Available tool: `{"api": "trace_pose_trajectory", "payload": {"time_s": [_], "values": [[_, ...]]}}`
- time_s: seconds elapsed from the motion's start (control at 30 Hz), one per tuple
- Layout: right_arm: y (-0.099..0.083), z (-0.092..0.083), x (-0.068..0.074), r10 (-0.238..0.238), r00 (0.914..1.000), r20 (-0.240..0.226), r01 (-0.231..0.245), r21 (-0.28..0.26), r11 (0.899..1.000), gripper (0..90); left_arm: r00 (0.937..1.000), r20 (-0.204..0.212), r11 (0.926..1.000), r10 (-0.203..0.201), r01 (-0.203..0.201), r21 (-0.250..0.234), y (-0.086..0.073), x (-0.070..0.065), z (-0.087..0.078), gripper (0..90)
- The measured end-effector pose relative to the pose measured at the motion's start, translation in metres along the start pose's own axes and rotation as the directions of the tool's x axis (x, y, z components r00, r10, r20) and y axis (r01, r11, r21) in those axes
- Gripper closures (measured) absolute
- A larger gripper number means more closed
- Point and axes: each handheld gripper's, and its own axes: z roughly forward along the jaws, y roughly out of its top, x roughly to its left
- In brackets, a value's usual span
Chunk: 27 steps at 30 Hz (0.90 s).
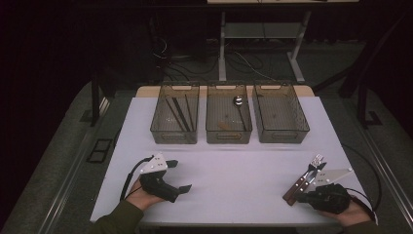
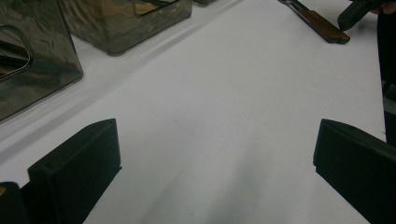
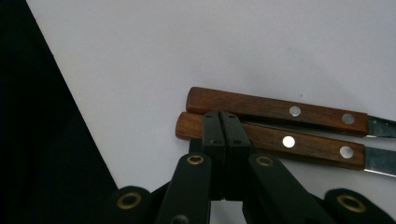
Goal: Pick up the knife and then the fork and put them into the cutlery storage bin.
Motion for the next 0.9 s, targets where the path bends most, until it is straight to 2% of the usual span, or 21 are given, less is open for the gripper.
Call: {"api": "trace_pose_trajectory", "payload": {"time_s": [0.47,0.9], "values": [[-0.001,0.005,0.001,-0.007,1.0000,0.005,0.007,0.013,1.000,89.5,0.9999,0.010,1.0000,0.004,-0.004,-0.002,0.002,0.001,0.003,0.0],[0.010,0.015,-0.003,-0.028,0.9995,0.012,0.028,0.009,1.000,89.5,0.9999,0.011,1.0000,0.005,-0.005,0.001,0.002,0.001,0.004,0.0]]}}
